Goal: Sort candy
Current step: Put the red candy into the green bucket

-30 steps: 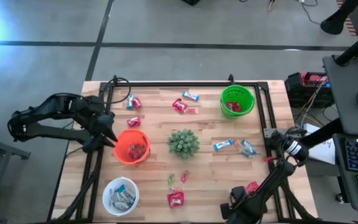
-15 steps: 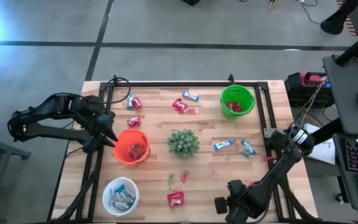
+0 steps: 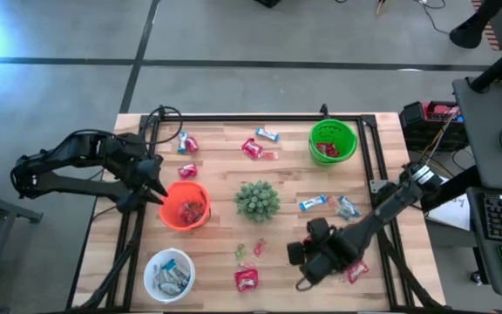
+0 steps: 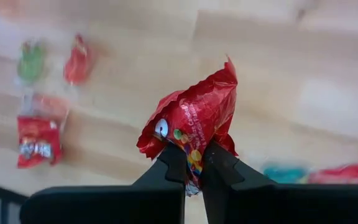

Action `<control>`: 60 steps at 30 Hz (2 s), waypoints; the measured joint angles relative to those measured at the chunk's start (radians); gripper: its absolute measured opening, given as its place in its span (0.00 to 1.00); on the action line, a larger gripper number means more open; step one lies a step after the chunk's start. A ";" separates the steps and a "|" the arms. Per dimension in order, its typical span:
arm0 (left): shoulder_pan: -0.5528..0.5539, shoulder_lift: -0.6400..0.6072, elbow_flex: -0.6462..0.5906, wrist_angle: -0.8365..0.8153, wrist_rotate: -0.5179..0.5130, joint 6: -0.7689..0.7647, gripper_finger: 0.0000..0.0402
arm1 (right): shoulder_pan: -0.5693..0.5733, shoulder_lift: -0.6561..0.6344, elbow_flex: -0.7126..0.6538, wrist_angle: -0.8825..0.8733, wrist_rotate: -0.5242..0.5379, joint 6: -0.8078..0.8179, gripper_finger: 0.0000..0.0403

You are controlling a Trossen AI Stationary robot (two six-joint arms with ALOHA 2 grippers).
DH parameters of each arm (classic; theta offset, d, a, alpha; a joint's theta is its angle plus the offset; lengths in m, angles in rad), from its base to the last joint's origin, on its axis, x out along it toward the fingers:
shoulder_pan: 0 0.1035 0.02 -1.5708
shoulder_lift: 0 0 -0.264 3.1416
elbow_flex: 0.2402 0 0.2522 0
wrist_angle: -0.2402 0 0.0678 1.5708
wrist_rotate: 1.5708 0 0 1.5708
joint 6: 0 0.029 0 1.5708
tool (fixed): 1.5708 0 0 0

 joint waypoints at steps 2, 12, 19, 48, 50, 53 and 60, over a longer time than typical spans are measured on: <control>0.000 0.000 0.000 0.011 -0.036 0.000 0.28 | -0.029 -0.030 0.000 -0.062 0.002 -0.039 0.03; 0.001 -0.005 0.000 0.030 -0.264 -0.039 0.28 | -0.154 -0.245 0.000 -0.347 0.132 -0.138 0.03; 0.001 0.010 0.000 0.030 -0.464 -0.107 0.28 | -0.263 -0.396 -0.002 -0.445 0.273 -0.233 0.03; 0.001 0.077 0.000 0.052 -0.740 -0.306 0.28 | -1.009 -0.493 -0.010 -0.345 0.439 -1.003 0.03; 0.001 0.077 0.000 0.052 -0.741 -0.308 0.28 | -1.035 -0.478 -0.015 -0.329 0.418 -1.044 0.03; 0.002 0.075 0.000 0.038 -0.741 -0.316 0.28 | -1.068 -0.460 -0.028 -0.304 0.389 -1.088 0.03; 0.002 0.072 0.000 0.012 -0.742 -0.319 0.28 | -1.133 -0.448 -0.091 -0.240 0.301 -1.144 0.03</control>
